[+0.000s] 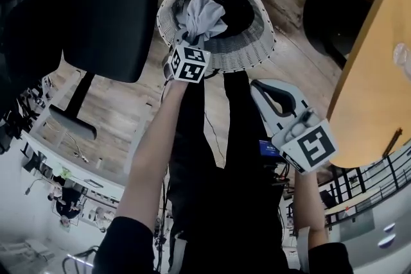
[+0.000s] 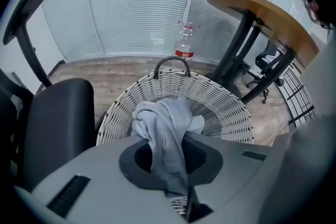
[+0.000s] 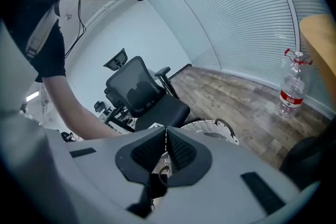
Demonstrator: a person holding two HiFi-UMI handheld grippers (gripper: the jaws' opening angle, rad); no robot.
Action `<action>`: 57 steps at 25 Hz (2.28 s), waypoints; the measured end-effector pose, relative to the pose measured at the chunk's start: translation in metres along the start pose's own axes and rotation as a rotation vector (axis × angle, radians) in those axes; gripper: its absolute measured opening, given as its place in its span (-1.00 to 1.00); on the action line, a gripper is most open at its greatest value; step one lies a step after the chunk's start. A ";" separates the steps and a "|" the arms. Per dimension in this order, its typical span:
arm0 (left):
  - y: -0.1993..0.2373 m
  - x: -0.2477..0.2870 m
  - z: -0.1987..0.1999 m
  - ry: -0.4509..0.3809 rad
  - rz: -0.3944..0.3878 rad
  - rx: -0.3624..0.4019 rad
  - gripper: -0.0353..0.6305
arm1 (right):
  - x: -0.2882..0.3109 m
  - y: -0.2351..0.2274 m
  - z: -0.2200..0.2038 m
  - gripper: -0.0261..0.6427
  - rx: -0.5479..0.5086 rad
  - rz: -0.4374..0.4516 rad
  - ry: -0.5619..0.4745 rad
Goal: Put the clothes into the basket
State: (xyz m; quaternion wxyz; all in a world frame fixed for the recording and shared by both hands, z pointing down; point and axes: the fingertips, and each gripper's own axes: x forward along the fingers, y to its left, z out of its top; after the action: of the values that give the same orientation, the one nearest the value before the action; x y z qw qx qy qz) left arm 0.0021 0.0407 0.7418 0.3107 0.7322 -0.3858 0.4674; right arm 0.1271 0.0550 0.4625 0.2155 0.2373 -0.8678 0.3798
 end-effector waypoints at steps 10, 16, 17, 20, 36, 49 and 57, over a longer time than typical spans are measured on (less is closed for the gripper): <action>0.032 0.067 -0.020 0.042 0.033 -0.033 -0.73 | 0.046 -0.013 -0.024 -0.87 0.047 0.022 0.030; 0.040 0.099 -0.035 0.043 0.044 -0.087 -0.73 | 0.065 -0.018 -0.042 -0.87 0.055 0.034 0.048; 0.043 0.104 -0.036 0.045 0.048 -0.093 -0.73 | 0.068 -0.019 -0.040 -0.87 0.069 0.023 0.040; 0.052 0.117 -0.039 0.052 0.054 -0.093 -0.73 | 0.078 -0.023 -0.033 -0.87 0.115 -0.006 0.013; 0.061 0.181 -0.046 0.102 0.057 -0.179 -0.72 | 0.085 -0.048 -0.071 -0.87 0.187 -0.022 0.030; 0.064 0.198 -0.069 0.186 0.058 -0.201 -0.60 | 0.086 -0.033 -0.093 -0.87 0.227 -0.012 0.037; 0.069 0.196 -0.084 0.211 0.081 -0.237 -0.47 | 0.086 -0.026 -0.101 -0.87 0.207 -0.001 0.051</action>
State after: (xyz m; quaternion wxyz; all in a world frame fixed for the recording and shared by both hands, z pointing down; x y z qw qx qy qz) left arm -0.0424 0.0208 0.9605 0.4146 0.6212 -0.4324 0.5052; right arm 0.0937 0.0952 0.5872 0.2122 0.2491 -0.8178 0.4734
